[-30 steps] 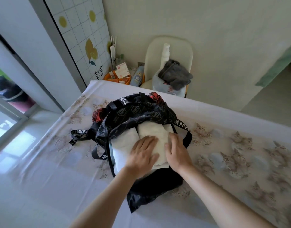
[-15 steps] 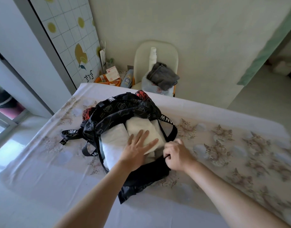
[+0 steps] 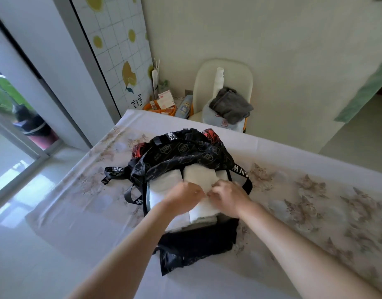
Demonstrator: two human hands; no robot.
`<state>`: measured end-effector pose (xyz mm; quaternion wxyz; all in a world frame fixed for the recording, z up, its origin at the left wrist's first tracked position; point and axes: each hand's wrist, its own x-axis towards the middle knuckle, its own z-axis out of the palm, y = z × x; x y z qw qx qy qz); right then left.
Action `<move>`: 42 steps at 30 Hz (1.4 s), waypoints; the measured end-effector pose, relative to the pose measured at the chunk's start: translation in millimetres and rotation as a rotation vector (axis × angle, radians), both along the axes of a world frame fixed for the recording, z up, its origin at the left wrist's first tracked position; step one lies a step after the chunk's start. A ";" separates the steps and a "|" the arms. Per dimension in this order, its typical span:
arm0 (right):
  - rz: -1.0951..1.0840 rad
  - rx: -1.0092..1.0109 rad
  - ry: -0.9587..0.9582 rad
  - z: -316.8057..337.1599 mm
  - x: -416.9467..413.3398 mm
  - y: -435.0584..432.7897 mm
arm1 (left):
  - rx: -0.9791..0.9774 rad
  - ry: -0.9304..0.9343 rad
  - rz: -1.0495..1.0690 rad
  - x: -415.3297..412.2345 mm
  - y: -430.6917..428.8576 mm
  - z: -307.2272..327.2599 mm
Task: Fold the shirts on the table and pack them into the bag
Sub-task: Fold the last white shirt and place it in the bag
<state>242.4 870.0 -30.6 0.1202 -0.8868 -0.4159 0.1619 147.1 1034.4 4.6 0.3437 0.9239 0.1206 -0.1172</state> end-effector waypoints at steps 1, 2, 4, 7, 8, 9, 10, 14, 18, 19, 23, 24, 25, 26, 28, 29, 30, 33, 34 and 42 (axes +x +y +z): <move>-0.011 0.018 -0.029 5.7 8.3 6.2 | 0.026 -0.068 0.053 5.5 10.1 8.4; -0.040 0.081 -0.076 10.2 18.1 13.1 | 0.070 -0.162 0.097 11.1 20.7 15.1; -0.129 0.235 -0.200 14.4 39.8 28.3 | 0.159 -0.413 0.174 23.1 45.1 24.2; -0.243 0.276 -0.259 20.1 66.5 51.1 | 0.366 -0.650 0.285 37.2 83.7 34.6; -0.261 0.248 -0.254 21.4 74.0 58.1 | 0.428 -0.630 0.331 40.3 96.7 34.5; -0.278 0.219 -0.225 20.3 81.2 64.9 | 0.482 -0.553 0.370 41.4 108.0 33.4; -0.300 0.190 -0.170 19.1 86.5 71.0 | 0.522 -0.420 0.401 42.2 118.4 29.2; -0.364 -0.065 0.079 13.3 99.6 81.3 | 0.326 0.119 0.441 37.6 141.7 10.2; -0.425 -0.062 0.007 17.7 100.3 79.7 | 0.185 0.064 0.449 32.3 136.0 9.1; -0.428 -0.030 -0.008 19.8 98.0 77.8 | 0.211 -0.001 0.452 29.7 132.8 13.4; -0.476 0.355 0.300 28.5 84.6 51.6 | -0.006 -0.208 0.467 22.4 117.6 38.0; -0.484 0.445 0.369 31.4 81.0 41.9 | -0.098 -0.233 0.447 21.1 112.8 45.0; -0.477 0.505 0.396 35.5 77.1 31.4 | -0.198 -0.233 0.428 19.8 107.0 52.0; -0.447 0.538 0.397 39.2 73.6 20.8 | -0.291 -0.208 0.414 19.5 98.7 59.2; -0.346 0.508 0.365 43.0 65.9 -0.4 | -0.396 -0.077 0.366 19.3 75.6 68.7; -0.299 0.436 0.339 44.2 61.1 -10.5 | -0.355 -0.001 0.311 19.1 61.8 68.3; -0.249 0.348 0.313 43.1 56.0 -20.1 | -0.252 0.039 0.237 18.4 47.6 66.1; -0.077 0.151 0.279 33.7 36.1 -41.3 | 0.126 -0.031 0.104 14.3 7.4 49.3; -0.030 0.122 0.294 30.7 29.7 -46.0 | 0.199 -0.048 0.062 12.0 -4.6 41.0; -0.224 0.172 0.456 9.5 46.7 -63.4 | 0.384 0.200 -0.163 6.2 -33.5 -5.7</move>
